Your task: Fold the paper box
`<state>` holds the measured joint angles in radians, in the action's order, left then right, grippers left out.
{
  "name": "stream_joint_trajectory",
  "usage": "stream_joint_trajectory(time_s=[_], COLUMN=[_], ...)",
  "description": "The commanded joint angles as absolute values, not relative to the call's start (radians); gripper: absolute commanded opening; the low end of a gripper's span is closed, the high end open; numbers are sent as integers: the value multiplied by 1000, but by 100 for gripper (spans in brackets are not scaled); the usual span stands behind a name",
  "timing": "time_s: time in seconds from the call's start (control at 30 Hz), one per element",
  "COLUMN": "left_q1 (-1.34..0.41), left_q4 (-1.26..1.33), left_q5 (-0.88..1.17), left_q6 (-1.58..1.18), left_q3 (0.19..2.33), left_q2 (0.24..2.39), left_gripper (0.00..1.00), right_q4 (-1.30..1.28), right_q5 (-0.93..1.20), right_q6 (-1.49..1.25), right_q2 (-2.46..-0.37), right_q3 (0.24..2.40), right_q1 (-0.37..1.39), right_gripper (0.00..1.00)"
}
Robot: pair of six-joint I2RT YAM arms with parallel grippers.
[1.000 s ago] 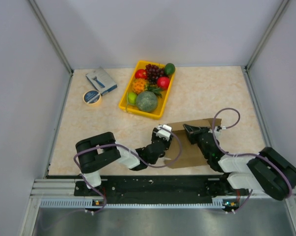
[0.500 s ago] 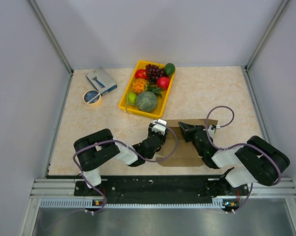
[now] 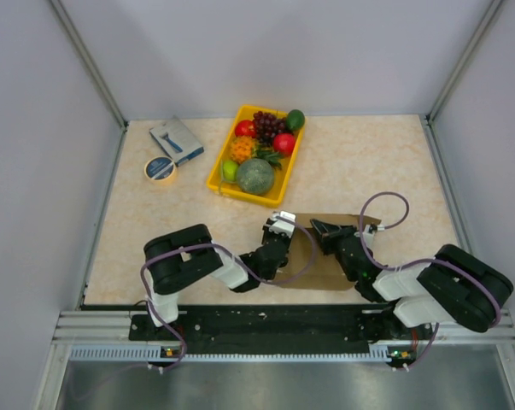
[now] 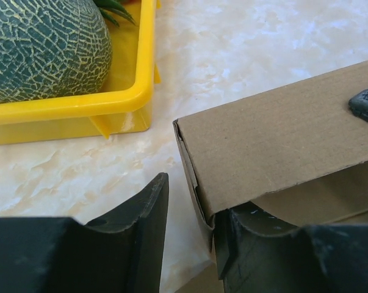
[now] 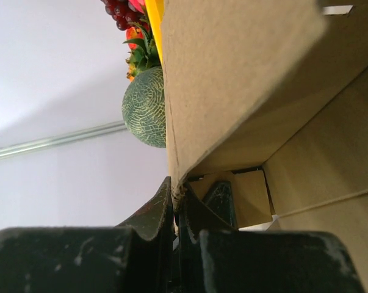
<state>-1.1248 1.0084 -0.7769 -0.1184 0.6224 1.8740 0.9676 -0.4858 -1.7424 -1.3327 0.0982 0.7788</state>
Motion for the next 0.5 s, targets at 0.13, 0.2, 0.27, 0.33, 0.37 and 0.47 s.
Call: stream_joint_trajectory(time_s=[0.13,0.2,0.27,0.33,0.37,0.47], left_q1=[-1143,-1140,-1137,-1134,-1128,-1126], left_q4=[1129,1126,1098,1113,1120,1149], left_q5=[-963,-1001,-1054,-1057,-1042,-1007], left_q6=[-58,-61,-75,-97,-103,-97], left_q3=[695,710,724,707,701,695], left_q2=[2002,2019,2031,2033,2033,2029], left_gripper=[35,22,10,4,3,0], right_q4=[931,910,868,812,792,772], right_q5=[-512,-514,-518,-525,-525,-532], right_q6=[-1744,-1750,-1749,-1750,-1749,-1741], right_q2=[-1347,-1335,-1302,-1263,-1252,-1235], right_q3=[66,64,64,69,78,87], right_q1=[796,798,799,798,799,801], right_gripper=[0,0,0,0,0,0])
